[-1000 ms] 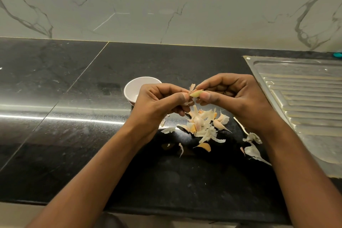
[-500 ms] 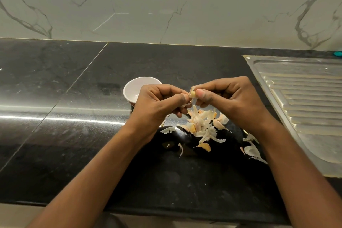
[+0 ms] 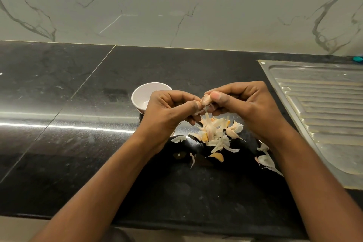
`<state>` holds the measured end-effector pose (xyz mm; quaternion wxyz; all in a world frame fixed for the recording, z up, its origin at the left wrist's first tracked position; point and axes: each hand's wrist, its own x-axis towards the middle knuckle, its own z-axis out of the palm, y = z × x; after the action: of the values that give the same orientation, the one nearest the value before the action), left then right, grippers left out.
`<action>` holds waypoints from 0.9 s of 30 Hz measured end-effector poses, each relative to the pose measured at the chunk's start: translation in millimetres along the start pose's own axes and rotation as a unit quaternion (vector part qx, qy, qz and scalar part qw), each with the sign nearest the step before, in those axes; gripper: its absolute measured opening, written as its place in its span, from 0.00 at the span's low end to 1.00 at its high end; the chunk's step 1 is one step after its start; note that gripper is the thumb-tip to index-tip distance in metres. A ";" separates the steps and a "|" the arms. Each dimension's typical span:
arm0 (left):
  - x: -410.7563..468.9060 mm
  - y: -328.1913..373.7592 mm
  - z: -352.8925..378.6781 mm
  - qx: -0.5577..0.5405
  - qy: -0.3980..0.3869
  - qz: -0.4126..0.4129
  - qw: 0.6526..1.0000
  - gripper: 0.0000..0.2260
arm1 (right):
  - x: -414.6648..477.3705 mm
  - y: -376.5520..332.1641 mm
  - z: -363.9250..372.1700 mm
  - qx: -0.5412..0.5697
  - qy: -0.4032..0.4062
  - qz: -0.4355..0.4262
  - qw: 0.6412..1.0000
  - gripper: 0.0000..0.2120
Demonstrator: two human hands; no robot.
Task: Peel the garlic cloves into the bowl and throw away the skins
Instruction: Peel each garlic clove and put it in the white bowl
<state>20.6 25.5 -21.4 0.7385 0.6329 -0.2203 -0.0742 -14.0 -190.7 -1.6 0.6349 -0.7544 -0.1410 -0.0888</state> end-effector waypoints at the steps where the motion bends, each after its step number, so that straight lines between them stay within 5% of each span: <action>1: 0.2 -0.2 -0.4 0.000 0.003 -0.001 1.000 0.06 | 0.2 0.0 -0.6 0.003 0.006 0.003 1.000 0.09; 11: -2.2 8.9 -3.6 -0.021 0.045 0.016 0.999 0.08 | 1.4 -3.7 -12.2 0.091 0.041 0.054 0.993 0.13; 22: -9.2 -3.3 -0.6 0.285 -0.038 0.164 0.944 0.06 | 2.8 1.1 -13.1 0.097 0.035 0.061 0.993 0.13; 27: -6.5 -10.4 0.5 0.326 -0.052 0.172 0.928 0.05 | 4.7 2.9 -10.0 0.085 0.054 0.064 0.993 0.13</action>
<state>16.4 25.6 -32.9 0.4804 0.7865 -0.3759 0.0967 -8.2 -200.4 -1.1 0.7076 -0.6994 -0.0649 -0.0767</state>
